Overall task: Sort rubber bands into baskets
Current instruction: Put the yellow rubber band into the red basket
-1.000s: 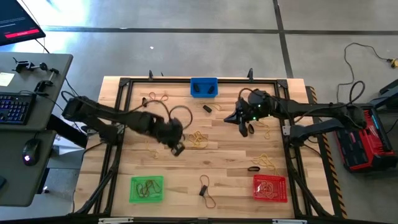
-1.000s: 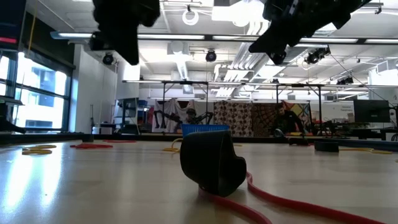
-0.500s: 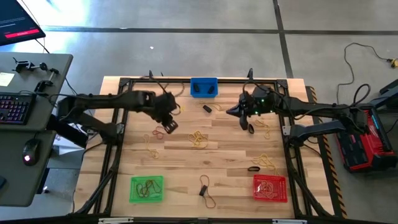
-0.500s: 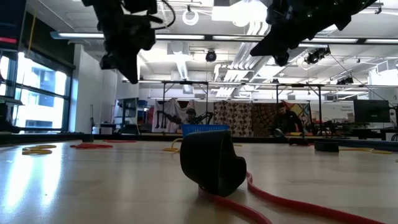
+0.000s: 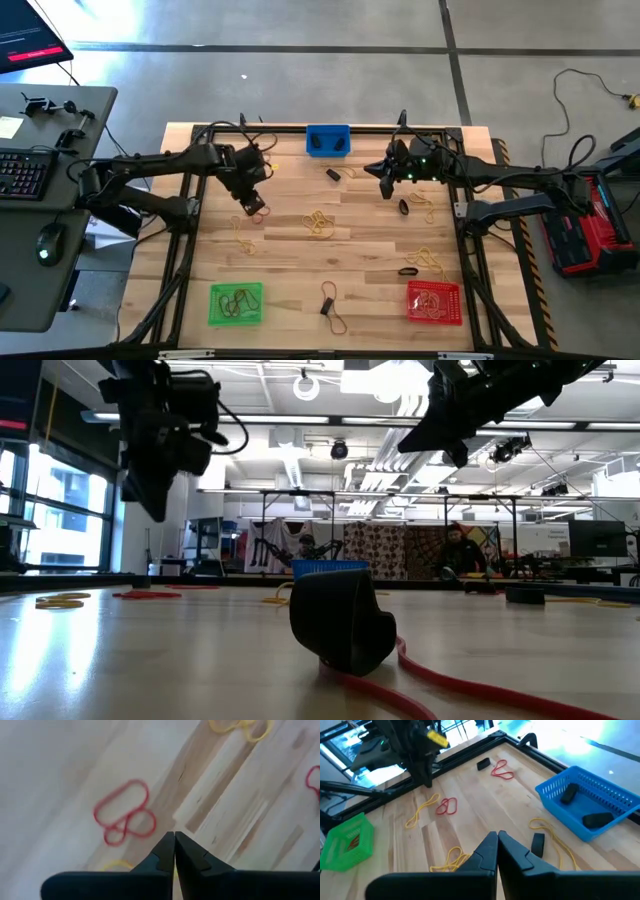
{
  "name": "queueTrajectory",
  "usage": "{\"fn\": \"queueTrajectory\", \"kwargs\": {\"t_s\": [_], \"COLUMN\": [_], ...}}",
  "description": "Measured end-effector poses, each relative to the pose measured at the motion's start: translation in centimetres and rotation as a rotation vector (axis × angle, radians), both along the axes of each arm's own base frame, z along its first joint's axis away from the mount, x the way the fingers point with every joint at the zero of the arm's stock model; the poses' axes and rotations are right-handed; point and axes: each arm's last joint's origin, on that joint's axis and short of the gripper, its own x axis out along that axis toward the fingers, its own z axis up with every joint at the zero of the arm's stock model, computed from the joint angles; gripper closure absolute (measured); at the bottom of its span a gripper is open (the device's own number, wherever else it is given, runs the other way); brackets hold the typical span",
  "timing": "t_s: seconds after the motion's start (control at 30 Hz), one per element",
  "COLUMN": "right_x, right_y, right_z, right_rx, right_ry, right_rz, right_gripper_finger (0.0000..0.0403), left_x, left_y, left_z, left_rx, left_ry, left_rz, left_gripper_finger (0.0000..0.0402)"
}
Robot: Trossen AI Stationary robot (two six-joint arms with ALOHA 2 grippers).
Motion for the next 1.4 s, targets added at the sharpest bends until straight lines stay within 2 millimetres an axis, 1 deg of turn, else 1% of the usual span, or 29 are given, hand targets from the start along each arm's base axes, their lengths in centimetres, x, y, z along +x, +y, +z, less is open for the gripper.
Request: {"fn": "queueTrajectory", "kwargs": {"t_s": [0.07, 0.17, 0.33, 0.47, 0.6, 0.73, 0.9, 0.97, 1.07, 1.17, 1.3, 1.4], "right_x": [0.0, 0.0, 0.0, 0.0, -0.1, -0.1, -0.1, -0.1, -0.1, -0.1, -0.1, -0.1], "right_y": [0.0, 0.0, 0.1, 0.2, 0.2, 0.2, 0.2, 0.2, 0.2, 0.2, 0.2, 0.2], "right_z": [0.0, 0.0, -0.1, -0.2, -0.2, -0.3, -0.3, -0.3, -0.3, -0.3, -0.3, -0.3], "right_rx": [0.0, -0.011, -0.01, -0.01, -0.011, -0.013, -0.035, -0.038, -0.04, -0.032, -0.031, -0.025], "right_ry": [0.001, 0.004, 0.014, 0.018, 0.027, 0.029, 0.036, 0.037, 0.037, 0.035, 0.035, 0.034], "right_rz": [0.0, 0.007, 0.031, 0.059, 0.084, 0.085, 0.096, 0.098, 0.099, 0.095, 0.095, 0.092], "right_gripper_finger": [0.0403, 0.0403, 0.0403, 0.0403, 0.0403, 0.0403, 0.0403, 0.0403, 0.0403, 0.0403, 0.0403, 0.0403], "left_x": [-0.2, 0.0, 0.3, 0.2, 0.0, -0.3, -0.2, -0.4, -1.2, -1.8, -1.9, -2.2], "left_y": [-0.4, -1.1, -2.4, -3.9, -5.5, -6.6, -6.9, -7.0, -7.0, -7.1, -7.1, -7.1], "left_z": [-0.4, -0.5, -0.5, -0.6, -0.6, -0.7, -0.9, -1.6, -3.4, -4.8, -5.9, -6.6], "left_rx": [-0.02, -0.01, -0.066, -0.1, -0.105, -0.052, -0.047, -0.056, -0.072, -0.082, -0.089, -0.093], "left_ry": [0.04, 0.078, 0.131, 0.192, 0.259, 0.302, 0.308, 0.32, 0.36, 0.372, 0.34, 0.35], "left_rz": [0.043, 0.126, 0.325, 0.393, 0.465, 0.513, 0.526, 0.536, 0.553, 0.57, 0.592, 0.621], "left_gripper_finger": [0.0386, 0.0363, 0.0315, 0.0281, 0.0261, 0.0256, 0.0256, 0.0256, 0.0256, 0.0257, 0.0257, 0.0257]}}
